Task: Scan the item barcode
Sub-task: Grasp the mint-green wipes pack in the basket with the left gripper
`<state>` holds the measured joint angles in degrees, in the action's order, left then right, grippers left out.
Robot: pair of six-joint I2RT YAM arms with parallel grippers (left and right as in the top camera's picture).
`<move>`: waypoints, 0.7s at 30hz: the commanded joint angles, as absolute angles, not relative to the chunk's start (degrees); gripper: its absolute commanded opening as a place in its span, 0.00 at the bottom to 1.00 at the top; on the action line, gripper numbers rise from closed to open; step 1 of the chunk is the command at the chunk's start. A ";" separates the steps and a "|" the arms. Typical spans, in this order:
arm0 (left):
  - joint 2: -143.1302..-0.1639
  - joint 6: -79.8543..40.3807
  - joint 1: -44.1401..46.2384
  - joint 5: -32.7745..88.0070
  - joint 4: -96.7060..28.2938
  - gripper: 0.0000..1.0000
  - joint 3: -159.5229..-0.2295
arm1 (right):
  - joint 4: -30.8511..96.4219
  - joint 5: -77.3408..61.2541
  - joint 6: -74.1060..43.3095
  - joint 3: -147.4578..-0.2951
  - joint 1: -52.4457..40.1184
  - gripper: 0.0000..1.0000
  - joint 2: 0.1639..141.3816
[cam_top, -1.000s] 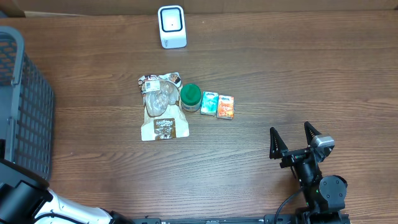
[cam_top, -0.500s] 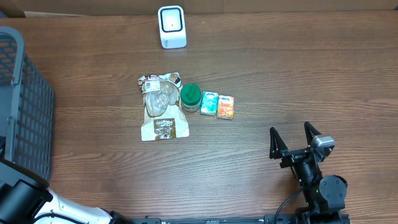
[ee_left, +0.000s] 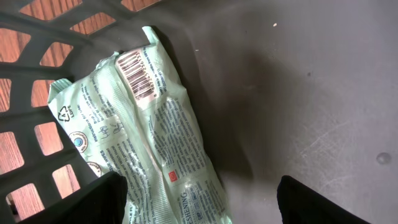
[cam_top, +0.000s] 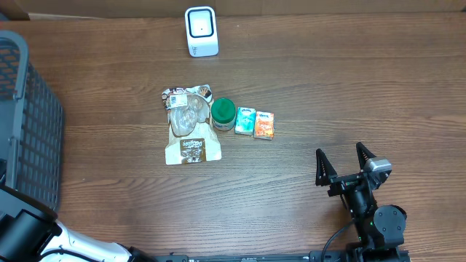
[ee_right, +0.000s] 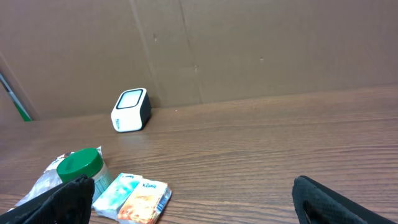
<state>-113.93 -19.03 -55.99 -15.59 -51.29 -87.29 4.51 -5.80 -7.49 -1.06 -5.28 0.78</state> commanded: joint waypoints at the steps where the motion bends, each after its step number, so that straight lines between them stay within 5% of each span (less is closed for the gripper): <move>1: -116.11 -17.72 -55.88 -15.20 -50.83 0.82 -86.41 | 4.25 -6.09 -7.70 -0.47 -5.17 1.00 0.16; 9: -120.07 -17.74 -55.86 -14.96 -50.98 0.77 -86.39 | 4.25 -6.09 -7.70 -0.47 -5.17 1.00 0.16; 11: -120.60 -17.74 -55.86 -14.98 -51.31 0.64 -86.39 | 4.25 -6.09 -7.70 -0.47 -5.17 1.00 0.16; 14: -120.46 -17.74 -55.86 -14.98 -51.59 0.22 -86.41 | 4.25 -6.09 -7.70 -0.47 -5.17 1.00 0.16; 16: -120.29 -17.76 -55.86 -14.96 -51.75 0.04 -86.41 | 4.25 -6.09 -7.70 -0.47 -5.17 1.00 0.16; 21: -120.20 -17.76 -55.42 -13.61 -54.87 0.04 -88.25 | 4.25 -6.09 -7.70 -0.47 -5.17 1.00 0.16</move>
